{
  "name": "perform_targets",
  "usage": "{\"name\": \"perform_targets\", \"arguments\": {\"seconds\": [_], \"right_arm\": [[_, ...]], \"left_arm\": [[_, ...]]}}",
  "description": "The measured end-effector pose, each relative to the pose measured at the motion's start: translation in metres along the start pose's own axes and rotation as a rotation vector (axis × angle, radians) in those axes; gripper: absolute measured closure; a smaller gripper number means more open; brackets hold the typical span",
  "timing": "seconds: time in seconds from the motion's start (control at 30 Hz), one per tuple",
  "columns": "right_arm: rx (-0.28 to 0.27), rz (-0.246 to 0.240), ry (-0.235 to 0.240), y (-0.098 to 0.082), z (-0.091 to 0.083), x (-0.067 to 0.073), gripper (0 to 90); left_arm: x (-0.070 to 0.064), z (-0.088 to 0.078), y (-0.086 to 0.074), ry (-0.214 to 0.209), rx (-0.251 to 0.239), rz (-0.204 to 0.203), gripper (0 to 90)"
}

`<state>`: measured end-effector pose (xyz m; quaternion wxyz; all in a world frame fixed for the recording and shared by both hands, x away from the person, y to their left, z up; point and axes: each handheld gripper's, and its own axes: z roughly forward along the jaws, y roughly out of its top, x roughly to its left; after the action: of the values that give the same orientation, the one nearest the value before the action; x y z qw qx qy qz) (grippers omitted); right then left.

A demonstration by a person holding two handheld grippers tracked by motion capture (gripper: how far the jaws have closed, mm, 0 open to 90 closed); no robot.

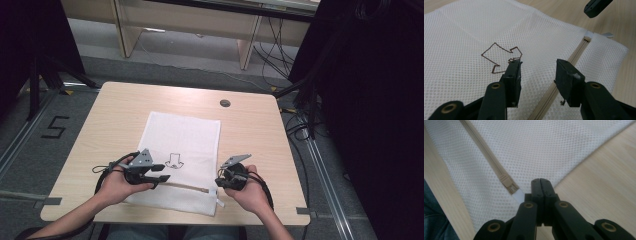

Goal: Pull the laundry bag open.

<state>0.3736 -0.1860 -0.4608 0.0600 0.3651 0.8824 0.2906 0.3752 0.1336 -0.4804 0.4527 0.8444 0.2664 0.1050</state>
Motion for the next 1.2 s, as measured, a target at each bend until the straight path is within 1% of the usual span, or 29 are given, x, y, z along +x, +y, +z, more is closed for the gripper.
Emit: {"name": "perform_targets", "arguments": {"seconds": [0.03,0.1,0.13,0.17,0.27,0.3,0.33,0.37,0.4,0.43,0.5,0.57,0.6,0.63,0.67,0.7,0.73,0.77,0.8,0.83,0.87,0.93,0.97,1.0,1.07,1.1,1.13,1.17,1.2], "right_arm": [[0.007,-0.018,-0.001,0.001,0.002,0.0,90.0],[0.009,-0.007,0.016,0.002,0.007,0.003,90.0],[0.035,-0.018,0.017,0.003,0.008,0.003,90.0],[0.041,-0.021,0.024,0.002,0.01,0.004,90.0],[0.057,-0.026,0.032,0.001,0.014,0.006,90.0],[0.065,-0.017,0.038,0.001,0.015,0.007,90.0],[0.064,-0.031,0.043,0.0,0.015,0.007,90.0],[0.072,-0.021,0.044,0.0,0.016,0.008,90.0],[0.077,-0.025,0.046,-0.001,0.016,0.008,90.0],[0.085,-0.019,0.047,-0.001,0.017,0.01,90.0],[0.105,-0.024,0.053,-0.002,0.019,0.011,90.0],[0.121,-0.033,0.048,-0.003,0.024,0.011,90.0],[0.125,-0.04,0.053,-0.003,0.025,0.012,90.0],[0.135,-0.037,0.052,-0.003,0.026,0.013,90.0],[0.137,-0.043,0.049,-0.003,0.028,0.013,90.0],[0.142,-0.044,0.051,-0.002,0.028,0.014,90.0],[0.141,-0.047,0.051,-0.002,0.029,0.014,90.0],[0.146,-0.039,0.05,-0.002,0.029,0.014,90.0],[0.146,-0.037,0.05,-0.002,0.029,0.014,90.0],[0.147,-0.034,0.048,-0.002,0.029,0.014,90.0],[0.146,-0.034,0.047,-0.002,0.03,0.014,90.0],[0.148,-0.03,0.05,-0.002,0.03,0.014,90.0],[0.151,-0.018,0.052,-0.002,0.03,0.014,90.0],[0.147,-0.032,0.05,-0.002,0.03,0.013,90.0],[0.151,-0.013,0.055,-0.002,0.03,0.014,90.0],[0.148,-0.028,0.049,-0.002,0.03,0.013,90.0],[0.15,-0.014,0.054,-0.002,0.03,0.014,90.0],[0.147,-0.027,0.051,-0.002,0.03,0.013,90.0],[0.148,-0.027,0.05,-0.002,0.03,0.013,90.0]], "left_arm": [[0.001,0.0,0.001,-0.009,0.001,0.025,55.7],[0.0,0.001,0.002,-0.029,0.006,0.011,55.2],[-0.001,0.002,0.003,-0.025,0.003,0.027,55.2],[-0.001,0.004,0.004,-0.036,-0.001,0.033,55.3],[-0.007,0.01,0.007,-0.048,0.0,0.03,55.7],[-0.008,0.012,0.009,-0.056,-0.001,0.036,56.0],[-0.011,0.015,0.01,-0.062,0.002,0.039,56.3],[-0.013,0.017,0.011,-0.071,0.005,0.047,56.5],[-0.015,0.019,0.012,-0.074,0.019,0.063,56.9],[-0.018,0.021,0.012,-0.084,0.019,0.06,57.5],[-0.022,0.025,0.012,-0.095,0.03,0.07,58.0],[-0.025,0.027,0.012,-0.105,0.037,0.085,59.0],[-0.026,0.028,0.012,-0.113,0.037,0.076,59.2],[-0.028,0.028,0.013,-0.109,0.041,0.076,59.5],[-0.027,0.029,0.013,-0.111,0.047,0.095,59.8],[-0.029,0.03,0.014,-0.121,0.044,0.078,60.0],[-0.029,0.031,0.014,-0.118,0.041,0.084,60.2],[-0.029,0.032,0.015,-0.117,0.049,0.097,60.4],[-0.031,0.034,0.015,-0.125,0.047,0.081,60.7],[-0.032,0.035,0.016,-0.124,0.053,0.085,61.0],[-0.033,0.037,0.017,-0.136,0.055,0.082,61.4],[-0.035,0.041,0.019,-0.13,0.062,0.105,61.7],[-0.037,0.042,0.02,-0.133,0.061,0.101,61.9],[-0.037,0.044,0.021,-0.135,0.066,0.111,62.0],[-0.039,0.048,0.024,-0.143,0.067,0.106,62.3],[-0.04,0.05,0.025,-0.149,0.071,0.109,62.4],[-0.041,0.052,0.026,-0.152,0.076,0.115,62.4],[-0.041,0.055,0.027,-0.152,0.081,0.124,62.5],[-0.043,0.057,0.027,-0.157,0.082,0.122,62.6]]}}
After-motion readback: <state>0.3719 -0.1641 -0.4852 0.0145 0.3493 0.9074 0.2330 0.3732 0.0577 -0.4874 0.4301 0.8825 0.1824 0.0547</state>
